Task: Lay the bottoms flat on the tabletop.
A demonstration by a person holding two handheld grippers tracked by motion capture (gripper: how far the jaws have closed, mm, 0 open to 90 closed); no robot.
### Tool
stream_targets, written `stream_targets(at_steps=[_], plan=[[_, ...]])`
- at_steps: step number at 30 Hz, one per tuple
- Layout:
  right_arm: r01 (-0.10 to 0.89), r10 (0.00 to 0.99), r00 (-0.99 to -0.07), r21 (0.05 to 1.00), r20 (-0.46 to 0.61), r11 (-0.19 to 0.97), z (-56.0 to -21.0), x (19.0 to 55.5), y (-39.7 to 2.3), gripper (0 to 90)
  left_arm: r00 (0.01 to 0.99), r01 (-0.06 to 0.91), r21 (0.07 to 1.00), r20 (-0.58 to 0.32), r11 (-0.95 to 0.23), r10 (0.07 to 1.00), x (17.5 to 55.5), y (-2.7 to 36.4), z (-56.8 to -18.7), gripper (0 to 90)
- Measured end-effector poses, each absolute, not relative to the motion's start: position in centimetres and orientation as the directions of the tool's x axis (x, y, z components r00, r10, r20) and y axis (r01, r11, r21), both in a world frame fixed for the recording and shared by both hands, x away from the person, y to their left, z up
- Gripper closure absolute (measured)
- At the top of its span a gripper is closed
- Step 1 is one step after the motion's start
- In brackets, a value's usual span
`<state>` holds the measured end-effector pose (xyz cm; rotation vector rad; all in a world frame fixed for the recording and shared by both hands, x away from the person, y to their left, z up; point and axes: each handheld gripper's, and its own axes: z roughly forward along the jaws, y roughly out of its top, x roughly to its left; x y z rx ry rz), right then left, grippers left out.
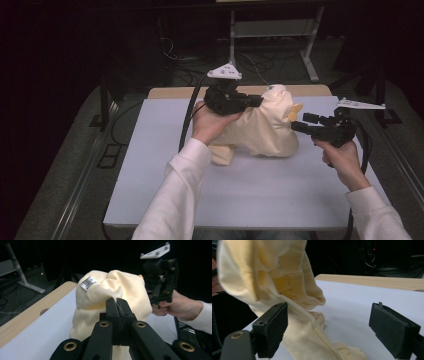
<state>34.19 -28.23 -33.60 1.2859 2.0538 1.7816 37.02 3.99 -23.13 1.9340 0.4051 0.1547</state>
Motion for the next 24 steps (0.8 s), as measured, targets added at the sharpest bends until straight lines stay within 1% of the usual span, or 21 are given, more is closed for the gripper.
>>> stream_targets(at_steps=[7, 11, 14, 17, 19, 20, 21, 22, 24], plan=[[0.486, 0.663, -0.628, 0.871, 0.408, -0.075, -32.7, 34.1, -28.6, 15.3, 0.951, 0.15, 0.941, -0.054, -0.304, 0.303, 36.1, 3.4, -20.9, 88.4], [0.478, 0.657, -0.632, 0.874, 0.411, -0.086, -32.5, 34.0, -28.7, 15.3, 0.96, 0.118, 0.952, -0.037, -0.283, 0.277, 35.5, 3.9, -20.0, 88.4], [0.472, 0.651, -0.634, 0.876, 0.417, -0.102, -32.5, 34.1, -28.8, 15.3, 0.96, 0.112, 0.953, -0.031, -0.282, 0.277, 35.5, 4.4, -19.9, 88.4], [0.474, 0.652, -0.63, 0.874, 0.422, -0.107, -32.5, 34.1, -28.8, 15.3, 0.958, 0.124, 0.954, -0.043, -0.274, 0.285, 35.4, 5.5, -20.4, 88.4], [0.482, 0.651, -0.629, 0.87, 0.425, -0.103, -32.8, 34.3, -28.7, 15.3, 0.958, 0.135, 0.958, -0.06, -0.254, 0.281, 35.3, 7.0, -21.5, 88.4], [0.482, 0.651, -0.629, 0.87, 0.425, -0.103, -32.8, 34.3, -28.7, 15.3, 0.958, 0.135, 0.958, -0.06, -0.254, 0.281, 35.3, 7.0, -21.5, 88.4], [0.494, 0.645, -0.631, 0.864, 0.431, -0.095, -33.2, 34.6, -28.2, 15.3, 0.955, 0.151, 0.96, -0.079, -0.237, 0.286, 35.2, 8.2, -22.5, 88.4], [0.497, 0.644, -0.633, 0.863, 0.43, -0.088, -33.4, 34.7, -28.1, 15.3, 0.955, 0.151, 0.96, -0.079, -0.237, 0.286, 35.2, 8.2, -22.5, 88.4], [0.503, 0.644, -0.637, 0.862, 0.425, -0.071, -33.8, 34.8, -27.3, 15.3, 0.948, 0.183, 0.963, -0.119, -0.199, 0.296, 35.1, 10.4, -24.0, 88.4]])
